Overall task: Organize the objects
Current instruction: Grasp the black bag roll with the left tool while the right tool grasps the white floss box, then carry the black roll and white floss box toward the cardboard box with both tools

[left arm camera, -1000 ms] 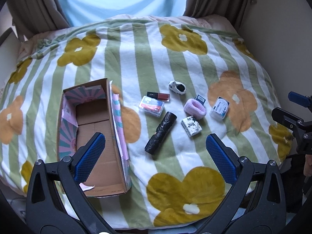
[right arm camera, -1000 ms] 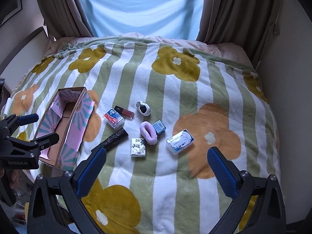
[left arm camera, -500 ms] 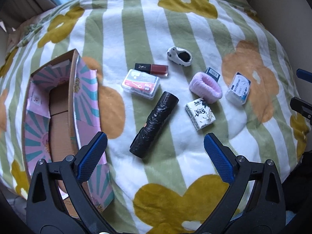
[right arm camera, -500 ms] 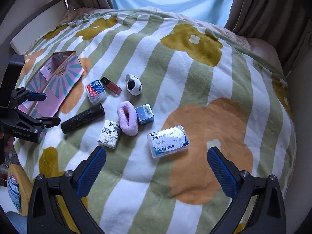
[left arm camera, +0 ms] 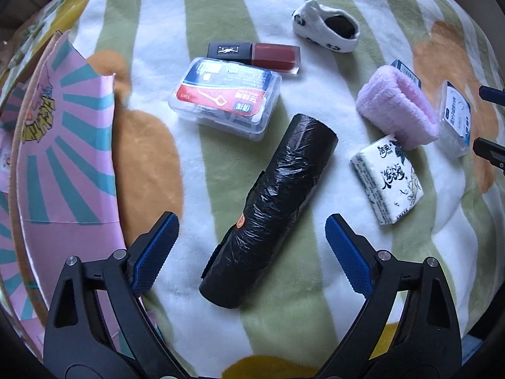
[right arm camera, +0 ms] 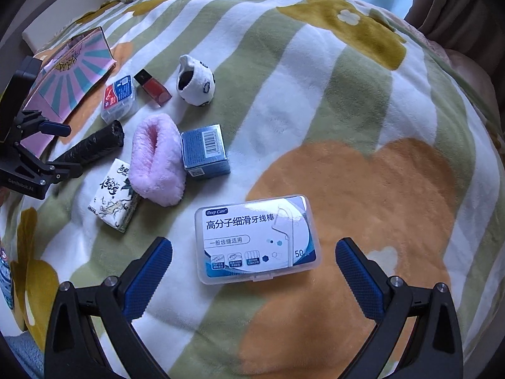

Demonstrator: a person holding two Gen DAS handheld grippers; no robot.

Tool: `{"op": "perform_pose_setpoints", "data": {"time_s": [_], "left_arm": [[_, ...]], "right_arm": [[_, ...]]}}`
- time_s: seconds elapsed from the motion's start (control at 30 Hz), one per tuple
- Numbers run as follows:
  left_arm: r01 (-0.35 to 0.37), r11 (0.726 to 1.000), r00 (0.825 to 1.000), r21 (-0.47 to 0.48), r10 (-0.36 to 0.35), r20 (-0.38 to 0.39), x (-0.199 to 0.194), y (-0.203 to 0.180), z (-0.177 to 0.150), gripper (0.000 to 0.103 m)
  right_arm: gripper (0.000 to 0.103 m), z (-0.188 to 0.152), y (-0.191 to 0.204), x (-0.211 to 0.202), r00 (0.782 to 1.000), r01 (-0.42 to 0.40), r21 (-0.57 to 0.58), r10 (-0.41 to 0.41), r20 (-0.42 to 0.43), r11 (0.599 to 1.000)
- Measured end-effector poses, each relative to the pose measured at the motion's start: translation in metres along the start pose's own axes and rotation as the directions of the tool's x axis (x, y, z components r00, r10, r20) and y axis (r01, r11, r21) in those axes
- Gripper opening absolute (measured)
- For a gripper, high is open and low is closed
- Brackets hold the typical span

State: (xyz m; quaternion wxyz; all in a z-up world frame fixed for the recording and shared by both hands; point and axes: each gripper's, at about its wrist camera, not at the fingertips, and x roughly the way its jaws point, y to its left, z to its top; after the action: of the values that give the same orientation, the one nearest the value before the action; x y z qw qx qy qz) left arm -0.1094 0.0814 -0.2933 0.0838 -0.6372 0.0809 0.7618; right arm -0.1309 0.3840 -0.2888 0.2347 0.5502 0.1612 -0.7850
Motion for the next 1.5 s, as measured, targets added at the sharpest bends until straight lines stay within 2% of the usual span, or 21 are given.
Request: {"op": "perform_pose_setpoints", "data": {"time_s": [0.07,0.13,0.17,0.27,0.3,0.33,0.43,0.57,0.83,0.97,1.07,1.17,1.2,1.27,1.3,1.37,1.5], "left_arm": [[0.010,1.000,1.000,0.008,-0.010,-0.015,0.008,0.003,0.000,0.085],[0.031,0.999,0.999,0.013,-0.030,-0.035,0.015,0.006,-0.001,0.073],[0.052,0.999,0.998,0.013,-0.051,-0.044,0.019,0.007,-0.002,0.071],[0.077,0.997,0.996,0.031,-0.075,-0.042,0.022,0.010,-0.002,0.061],[0.084,0.996,0.996,0.041,-0.083,-0.041,0.022,0.010,-0.002,0.052],[0.094,0.994,0.995,0.054,-0.092,-0.044,0.022,0.009,-0.002,0.045],[0.095,0.992,0.995,0.087,-0.091,-0.051,0.020,0.005,-0.001,0.037],[0.087,0.990,0.996,0.106,-0.083,-0.043,0.018,0.002,-0.003,0.034],[0.102,0.992,0.995,0.069,-0.101,-0.021,0.009,0.009,-0.004,0.031],[0.114,0.993,0.993,0.040,-0.115,0.004,-0.003,0.013,-0.002,0.031],[0.133,0.991,0.990,0.013,-0.133,0.035,-0.014,0.031,0.000,0.031],[0.150,0.989,0.987,-0.017,-0.148,0.067,-0.042,0.045,0.012,0.031],[0.155,0.987,0.985,-0.029,-0.152,0.079,-0.053,0.043,0.009,0.031],[0.161,0.986,0.982,-0.048,-0.156,0.104,-0.071,0.009,0.007,0.031],[0.166,0.984,0.980,-0.057,-0.159,0.117,-0.077,0.014,0.004,0.031],[0.178,0.981,0.975,-0.080,-0.166,0.145,-0.089,-0.006,0.016,0.031],[0.211,0.968,0.962,-0.133,-0.182,0.203,-0.114,-0.023,0.025,0.031]], "right_arm": [[0.103,0.002,-0.002,0.007,1.000,-0.013,-0.007,0.013,-0.007,1.000],[0.103,0.003,-0.004,0.013,1.000,-0.025,-0.011,0.025,-0.018,1.000],[0.103,0.003,-0.005,0.016,0.999,-0.032,-0.013,0.032,-0.022,0.999],[0.102,0.004,-0.007,0.023,0.998,-0.044,-0.024,0.043,-0.039,0.999],[0.098,0.004,-0.007,0.025,0.998,-0.044,-0.030,0.042,-0.046,0.999],[0.088,0.003,-0.006,0.027,0.998,-0.045,-0.035,0.043,-0.056,0.998],[0.088,0.002,-0.004,0.027,0.998,-0.030,-0.051,0.027,-0.055,0.998],[0.088,-0.001,-0.002,0.024,0.999,-0.012,-0.055,0.009,-0.053,0.998],[0.088,0.001,0.001,0.011,0.999,0.008,-0.013,-0.009,-0.051,1.000],[0.088,0.008,0.001,-0.006,0.999,0.024,0.047,-0.022,-0.041,0.999],[0.088,0.014,0.006,-0.024,0.999,0.036,0.105,-0.033,-0.029,0.994],[0.088,0.025,0.035,-0.051,0.999,0.049,0.177,-0.047,-0.014,0.983],[0.088,0.027,0.037,-0.061,0.999,0.053,0.207,-0.052,-0.011,0.977],[0.088,0.030,0.046,-0.081,0.998,0.057,0.271,-0.059,-0.002,0.961],[0.088,0.035,0.055,-0.090,0.998,0.055,0.303,-0.060,0.008,0.952],[0.088,0.040,0.063,-0.110,0.997,0.057,0.353,-0.068,0.019,0.934],[0.088,0.047,0.083,-0.150,0.994,0.080,0.425,-0.104,0.033,0.902]]}}
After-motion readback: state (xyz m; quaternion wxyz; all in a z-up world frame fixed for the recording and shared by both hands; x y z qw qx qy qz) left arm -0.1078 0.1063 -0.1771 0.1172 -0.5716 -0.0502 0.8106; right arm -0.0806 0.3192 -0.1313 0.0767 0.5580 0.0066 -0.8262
